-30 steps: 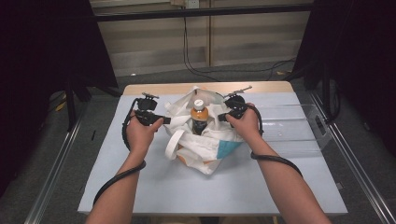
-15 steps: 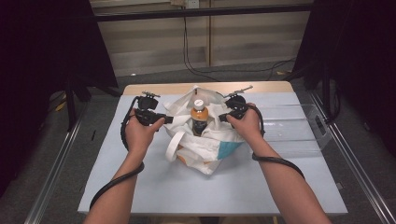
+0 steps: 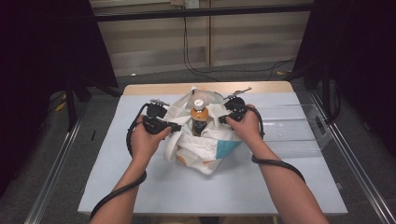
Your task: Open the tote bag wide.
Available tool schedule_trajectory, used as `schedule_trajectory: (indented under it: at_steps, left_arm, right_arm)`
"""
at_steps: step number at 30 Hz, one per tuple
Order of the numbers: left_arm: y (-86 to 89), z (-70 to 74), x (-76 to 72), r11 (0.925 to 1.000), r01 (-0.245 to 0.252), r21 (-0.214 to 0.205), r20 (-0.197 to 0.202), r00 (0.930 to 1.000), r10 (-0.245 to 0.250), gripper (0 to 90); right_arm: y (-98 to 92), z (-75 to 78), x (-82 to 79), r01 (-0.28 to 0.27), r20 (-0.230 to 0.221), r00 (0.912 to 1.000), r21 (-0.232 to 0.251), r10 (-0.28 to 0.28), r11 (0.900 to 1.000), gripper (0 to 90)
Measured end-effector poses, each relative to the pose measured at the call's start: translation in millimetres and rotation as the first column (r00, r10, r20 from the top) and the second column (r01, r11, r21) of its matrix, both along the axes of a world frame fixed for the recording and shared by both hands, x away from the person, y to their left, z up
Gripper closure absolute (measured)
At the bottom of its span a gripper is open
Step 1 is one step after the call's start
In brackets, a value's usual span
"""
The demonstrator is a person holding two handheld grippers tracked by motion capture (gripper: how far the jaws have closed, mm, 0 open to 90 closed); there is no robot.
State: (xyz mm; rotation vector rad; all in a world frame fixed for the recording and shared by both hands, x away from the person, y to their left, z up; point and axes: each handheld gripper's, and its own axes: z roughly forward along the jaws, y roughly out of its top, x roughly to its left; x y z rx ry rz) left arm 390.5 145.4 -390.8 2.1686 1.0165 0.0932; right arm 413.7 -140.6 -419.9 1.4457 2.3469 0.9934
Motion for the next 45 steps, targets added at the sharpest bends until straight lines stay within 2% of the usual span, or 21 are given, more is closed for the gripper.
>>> schedule_trajectory:
  at_steps: [1, 2, 3, 5, 6, 7, 9, 10, 11, 12, 15, 19, 21, 22, 30, 32, 36, 39, 41, 43, 45]
  left_arm:
    - [0.4, -2.0, -1.0, 0.9999, 0.011, 0.010, -0.003, 0.9999, -0.011, 77.8]
    - [-0.8, -4.9, -2.3, 1.0000, 0.000, -0.005, -0.007, 1.0000, 0.000, 78.8]
    - [0.1, -6.8, -2.8, 0.9999, 0.010, 0.005, -0.006, 0.9999, -0.010, 79.9]
    - [-0.7, -11.5, -5.2, 0.9998, -0.015, -0.014, -0.015, 0.9998, 0.014, 80.8]
    - [1.7, -13.2, -5.0, 0.9998, 0.017, 0.008, -0.018, 0.9997, -0.016, 80.9]
    - [0.3, -16.1, -7.1, 1.0000, -0.009, -0.004, -0.019, 0.9998, 0.009, 81.7]
    - [1.3, -21.7, -8.2, 0.9997, 0.016, 0.019, -0.030, 0.9994, -0.016, 82.2]
    - [0.5, -25.3, -9.7, 1.0000, -0.003, 0.006, -0.031, 0.9995, 0.003, 82.4]
    - [2.0, -28.0, -9.9, 0.9998, 0.009, 0.015, -0.038, 0.9993, -0.009, 82.6]
    - [1.4, -31.7, -11.2, 1.0000, -0.006, 0.001, -0.042, 0.9991, 0.006, 83.0]
    - [2.8, -40.1, -13.2, 1.0000, -0.005, 0.001, -0.052, 0.9986, 0.005, 84.0]
    - [4.1, -45.3, -15.1, 0.9998, -0.017, -0.014, -0.050, 0.9986, 0.016, 84.6]
    - [4.5, -47.7, -15.2, 0.9999, -0.013, -0.005, -0.054, 0.9984, 0.013, 84.8]
    - [5.5, -48.3, -14.9, 0.9999, 0.001, 0.016, -0.051, 0.9987, -0.001, 84.8]
    - [6.6, -57.7, -18.4, 1.0000, -0.009, 0.005, -0.063, 0.9980, 0.009, 86.1]
    - [8.0, -57.8, -18.7, 0.9999, 0.002, 0.014, -0.057, 0.9983, -0.002, 86.1]
    - [9.0, -54.8, -19.1, 1.0000, -0.009, 0.003, -0.051, 0.9987, 0.009, 85.7]
    - [10.8, -50.2, -17.6, 0.9999, -0.011, -0.013, -0.058, 0.9983, 0.010, 81.8]
    - [12.5, -46.4, -16.1, 1.0000, 0.001, -0.006, -0.055, 0.9985, -0.001, 80.7]
    - [12.2, -42.3, -16.3, 0.9996, -0.023, -0.014, -0.046, 0.9987, 0.022, 77.4]
    - [13.5, -35.4, -15.5, 0.9994, -0.026, -0.021, -0.033, 0.9991, 0.025, 75.7]
  right_arm:
    - [-0.1, -0.4, -0.3, 0.001, -0.002, 1.0000, -0.002, -0.001, 1.0000, 89.3]
    - [-0.1, -0.6, -0.5, 0.004, -0.002, 1.0000, -0.006, -0.004, 1.0000, 89.3]
    - [-0.2, -0.9, -0.5, 0.005, 0.001, 1.0000, -0.002, -0.005, 1.0000, 89.4]
    - [-0.6, -1.2, -0.4, 0.002, -0.001, 1.0000, 0.000, -0.002, 1.0000, 89.4]
    - [-0.6, -1.5, -0.5, 0.003, 0.001, 1.0000, 0.001, -0.003, 1.0000, 89.4]
    - [-0.9, -2.1, -0.4, 0.000, 0.000, 1.0000, 0.005, 0.000, 1.0000, 89.5]
    - [-1.1, -3.4, -0.5, 0.001, -0.002, 1.0000, 0.005, -0.001, 1.0000, 89.5]
    - [-1.4, -4.3, -0.3, 0.003, -0.002, 1.0000, 0.007, -0.003, 1.0000, 89.5]
    - [-1.5, -4.8, -0.3, 0.005, -0.004, 1.0000, 0.003, -0.005, 1.0000, 89.5]
    - [-1.7, -5.6, -0.3, 0.003, -0.006, 1.0000, 0.007, -0.003, 1.0000, 89.5]
    - [-1.6, -7.9, -0.6, 0.000, -0.007, 1.0000, 0.003, 0.000, 1.0000, 89.5]
    - [-1.7, -9.9, -0.7, -0.001, -0.011, 0.9999, 0.004, 0.001, 1.0000, 89.6]
    - [-1.7, -10.4, -1.0, 0.002, -0.010, 0.9999, 0.004, -0.002, 1.0000, 89.5]
    - [-1.6, -10.6, -1.1, 0.002, -0.011, 0.9999, 0.004, -0.002, 1.0000, 89.5]
    - [-0.9, -11.2, -1.5, 0.006, -0.011, 0.9999, 0.002, -0.006, 1.0000, 88.9]
    - [-0.6, -10.8, -1.5, 0.007, -0.011, 0.9999, 0.005, -0.007, 1.0000, 88.4]
    - [-0.6, -8.3, -1.6, 0.010, -0.006, 0.9999, 0.004, -0.010, 0.9999, 86.5]
    - [-1.1, -5.7, -1.8, 0.009, -0.008, 0.9999, 0.003, -0.009, 1.0000, 83.7]
    - [-1.8, -4.2, -1.7, 0.009, -0.006, 0.9999, 0.015, -0.008, 0.9998, 81.6]
    - [-2.4, -2.0, -2.2, 0.007, -0.007, 1.0000, 0.022, -0.007, 0.9997, 79.9]
    - [-2.2, 0.1, -3.0, -0.001, -0.005, 1.0000, 0.024, 0.001, 0.9997, 77.5]
